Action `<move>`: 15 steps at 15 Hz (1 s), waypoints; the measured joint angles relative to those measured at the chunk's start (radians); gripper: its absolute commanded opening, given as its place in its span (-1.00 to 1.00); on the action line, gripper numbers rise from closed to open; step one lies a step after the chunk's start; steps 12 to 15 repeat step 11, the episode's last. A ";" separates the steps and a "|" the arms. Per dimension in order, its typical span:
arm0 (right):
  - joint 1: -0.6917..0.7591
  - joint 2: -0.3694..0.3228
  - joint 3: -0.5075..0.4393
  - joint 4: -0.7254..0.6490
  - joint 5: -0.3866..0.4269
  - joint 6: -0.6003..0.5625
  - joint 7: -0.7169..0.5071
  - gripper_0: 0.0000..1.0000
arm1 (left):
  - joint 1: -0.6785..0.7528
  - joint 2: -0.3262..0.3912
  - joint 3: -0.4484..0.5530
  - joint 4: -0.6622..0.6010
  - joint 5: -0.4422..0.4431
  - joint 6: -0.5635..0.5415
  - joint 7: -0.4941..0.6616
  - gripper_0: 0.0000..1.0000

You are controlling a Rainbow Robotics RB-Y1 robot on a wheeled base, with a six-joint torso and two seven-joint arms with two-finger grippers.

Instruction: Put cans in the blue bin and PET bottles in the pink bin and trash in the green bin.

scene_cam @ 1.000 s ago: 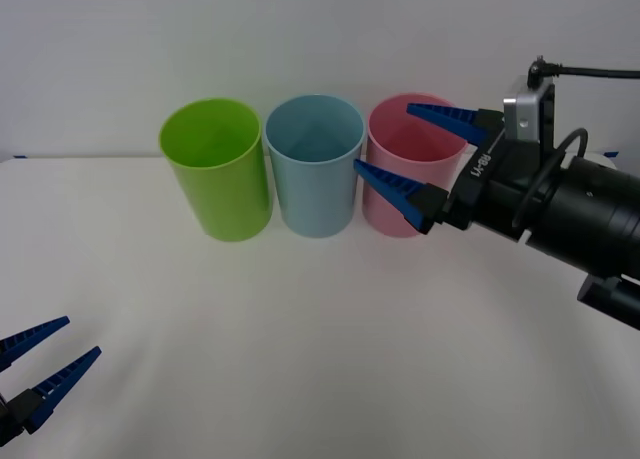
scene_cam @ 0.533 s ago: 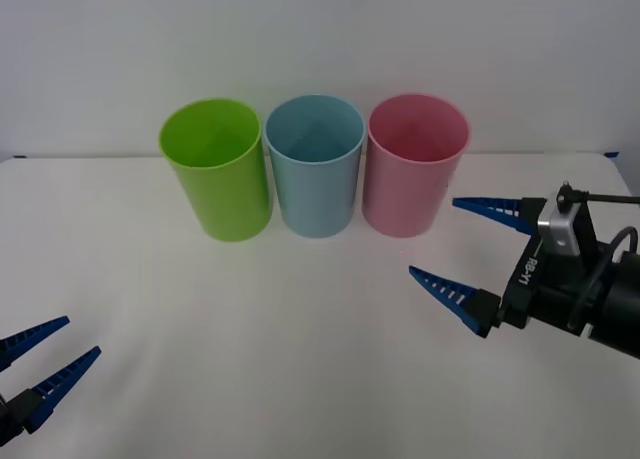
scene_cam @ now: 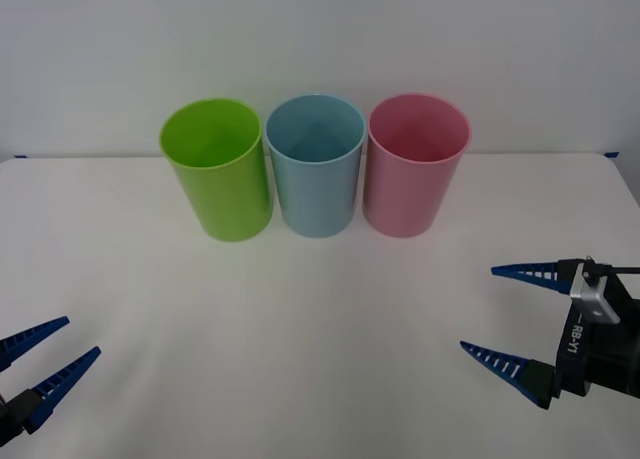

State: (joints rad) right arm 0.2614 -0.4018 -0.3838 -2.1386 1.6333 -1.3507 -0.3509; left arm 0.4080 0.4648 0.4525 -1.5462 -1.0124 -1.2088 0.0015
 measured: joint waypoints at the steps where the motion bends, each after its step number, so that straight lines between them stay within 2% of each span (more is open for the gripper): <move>1: 0.003 0.000 -0.010 0.011 0.000 -0.019 0.011 1.00 | 0.000 0.000 0.000 0.000 0.000 0.000 0.000 0.59; 6: 0.033 0.000 -0.031 0.032 0.002 -0.033 0.060 1.00 | 0.000 0.000 0.000 0.000 0.000 0.000 0.000 0.58; 15: 0.044 0.000 -0.036 0.037 0.006 -0.033 0.066 1.00 | 0.000 0.000 0.000 0.000 0.000 0.000 0.000 0.59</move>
